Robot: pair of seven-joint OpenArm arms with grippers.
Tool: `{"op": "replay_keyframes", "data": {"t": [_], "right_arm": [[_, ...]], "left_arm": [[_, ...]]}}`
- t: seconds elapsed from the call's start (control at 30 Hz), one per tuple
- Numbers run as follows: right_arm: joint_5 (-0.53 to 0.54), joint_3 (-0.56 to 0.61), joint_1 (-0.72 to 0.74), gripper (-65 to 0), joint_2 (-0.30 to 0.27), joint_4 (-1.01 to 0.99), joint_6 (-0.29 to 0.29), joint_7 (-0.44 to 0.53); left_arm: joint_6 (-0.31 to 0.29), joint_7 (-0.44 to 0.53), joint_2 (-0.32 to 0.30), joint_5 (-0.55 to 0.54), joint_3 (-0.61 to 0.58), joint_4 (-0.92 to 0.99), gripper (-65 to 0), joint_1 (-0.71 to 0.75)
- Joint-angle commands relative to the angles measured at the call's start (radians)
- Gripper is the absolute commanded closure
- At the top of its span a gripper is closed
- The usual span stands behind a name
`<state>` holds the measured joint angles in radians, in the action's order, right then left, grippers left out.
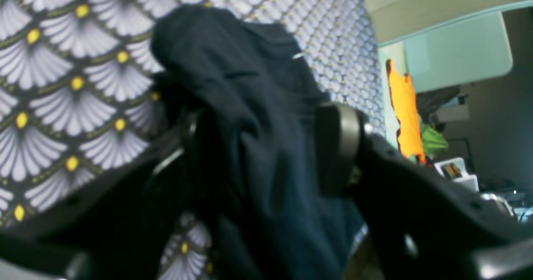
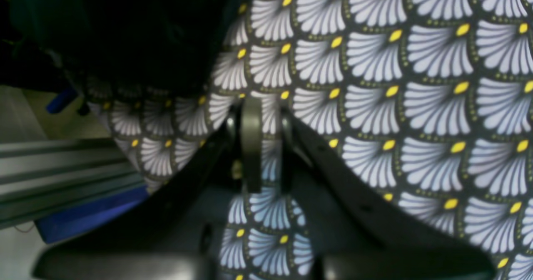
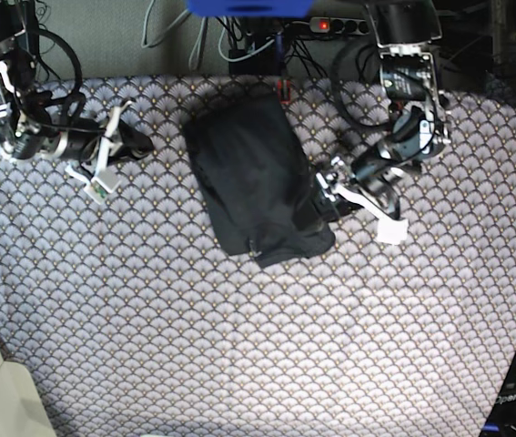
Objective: Fold the T-shirt properly
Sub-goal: 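Push the bundle's lower end with the left gripper to square it, then pat the bundle's sides with both grippers to straighten it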
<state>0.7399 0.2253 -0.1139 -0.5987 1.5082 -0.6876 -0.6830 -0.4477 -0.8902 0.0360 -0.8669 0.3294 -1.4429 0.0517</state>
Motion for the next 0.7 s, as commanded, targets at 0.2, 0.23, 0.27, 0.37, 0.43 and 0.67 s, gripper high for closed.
{"op": "replay_keyframes", "data": {"t": [0.2,0.23,0.27,0.37,0.43,0.67], "right_arm": [[0.020,-0.013,-0.027,-4.6,-0.030,0.101,-0.011,0.022],[0.020,-0.014,-0.036,-4.5,-0.036,0.124,-0.011,0.022],[0.020,-0.014,-0.045,-4.4,-0.039,0.148,-0.011,0.022],[0.020,-0.030,-0.050,-4.4,-0.034,0.173,-0.011,0.022],[0.020,-0.030,-0.050,-4.4,-0.033,0.165,-0.011,0.022],[0.020,-0.027,-0.050,-4.4,-0.008,0.122,-0.011,0.032]], "left_arm": [[-0.012,-0.096,-0.018,-0.022,0.066,-0.081,-35.6,0.015],[-0.012,-0.102,-0.031,-0.022,0.070,-0.089,-35.6,0.023],[-0.012,-0.102,-0.048,-0.022,0.070,-0.094,-35.6,0.029],[-0.012,-0.099,-0.071,-0.022,0.081,-0.091,-35.6,0.049],[-0.012,-0.099,-0.072,-0.022,0.080,-0.086,-35.6,0.053],[-0.001,-0.097,-0.012,-0.010,0.072,-0.081,-35.6,0.007]]}}
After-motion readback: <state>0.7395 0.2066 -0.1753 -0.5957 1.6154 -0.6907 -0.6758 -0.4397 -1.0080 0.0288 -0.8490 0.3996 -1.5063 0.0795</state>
